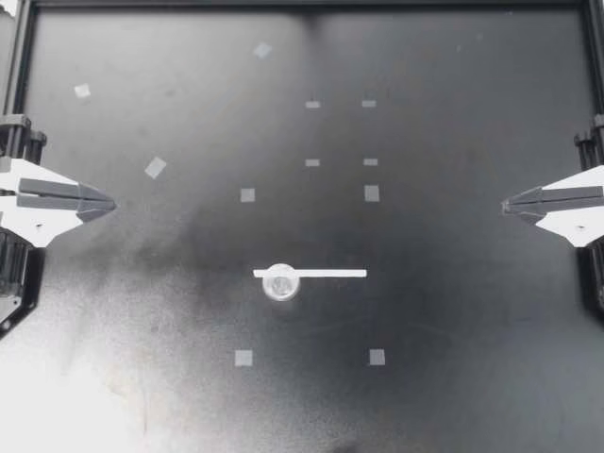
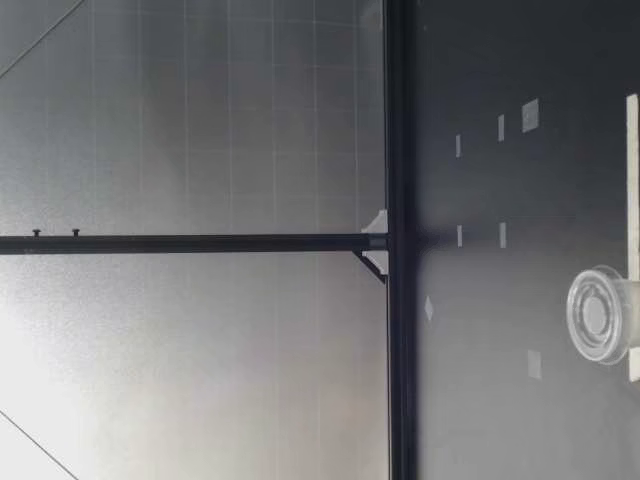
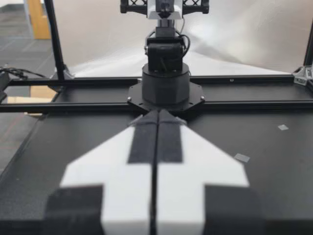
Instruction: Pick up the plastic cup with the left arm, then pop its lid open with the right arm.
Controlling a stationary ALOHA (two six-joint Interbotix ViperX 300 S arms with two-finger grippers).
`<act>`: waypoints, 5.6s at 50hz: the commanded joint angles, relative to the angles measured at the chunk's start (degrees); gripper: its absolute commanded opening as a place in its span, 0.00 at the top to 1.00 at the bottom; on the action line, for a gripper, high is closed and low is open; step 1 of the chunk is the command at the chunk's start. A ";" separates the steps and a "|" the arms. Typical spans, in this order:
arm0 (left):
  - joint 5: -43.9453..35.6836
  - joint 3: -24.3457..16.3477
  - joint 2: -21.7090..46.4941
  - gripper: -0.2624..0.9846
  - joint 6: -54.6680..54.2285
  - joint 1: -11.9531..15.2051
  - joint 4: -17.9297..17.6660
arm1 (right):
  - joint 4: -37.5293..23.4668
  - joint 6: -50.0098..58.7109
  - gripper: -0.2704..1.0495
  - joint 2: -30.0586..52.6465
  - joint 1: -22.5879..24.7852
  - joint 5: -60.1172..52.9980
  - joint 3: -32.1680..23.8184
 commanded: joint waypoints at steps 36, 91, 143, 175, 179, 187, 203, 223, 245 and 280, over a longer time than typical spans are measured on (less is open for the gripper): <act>0.62 -3.52 8.79 0.80 1.67 -0.26 -0.53 | 2.81 0.26 0.83 9.76 -0.53 11.25 -11.69; -16.96 -1.76 40.87 0.39 -6.15 -0.35 -0.62 | 2.72 3.43 0.83 37.27 -0.53 13.18 -20.92; -18.02 -8.61 63.19 0.33 -5.54 -2.20 -0.53 | 2.72 9.40 0.83 60.03 1.14 12.92 -31.29; -18.02 -12.30 67.32 0.33 -5.71 -2.20 -0.62 | 2.72 9.58 0.83 65.39 1.14 13.10 -33.49; -18.28 -12.57 67.59 0.33 -5.71 -2.20 -0.62 | 2.72 9.58 0.83 65.83 1.14 13.10 -33.93; -18.46 -12.83 68.20 0.33 -5.71 -2.11 -0.62 | 2.72 9.58 0.83 67.06 1.14 13.27 -34.89; -18.90 -13.36 68.38 0.33 -5.63 -2.20 -0.62 | 2.72 9.76 0.83 68.64 1.14 14.85 -35.86; -19.16 -14.59 69.08 0.33 -5.54 -2.20 -0.62 | 2.72 9.76 0.83 69.43 1.14 16.08 -35.77; -13.01 -16.70 69.08 0.34 -5.63 -2.20 -0.62 | 2.72 9.76 0.83 70.05 1.14 16.08 -36.12; -12.92 -16.79 66.71 0.68 -5.45 -2.20 -0.62 | 2.72 11.69 0.81 61.61 1.14 18.19 -33.13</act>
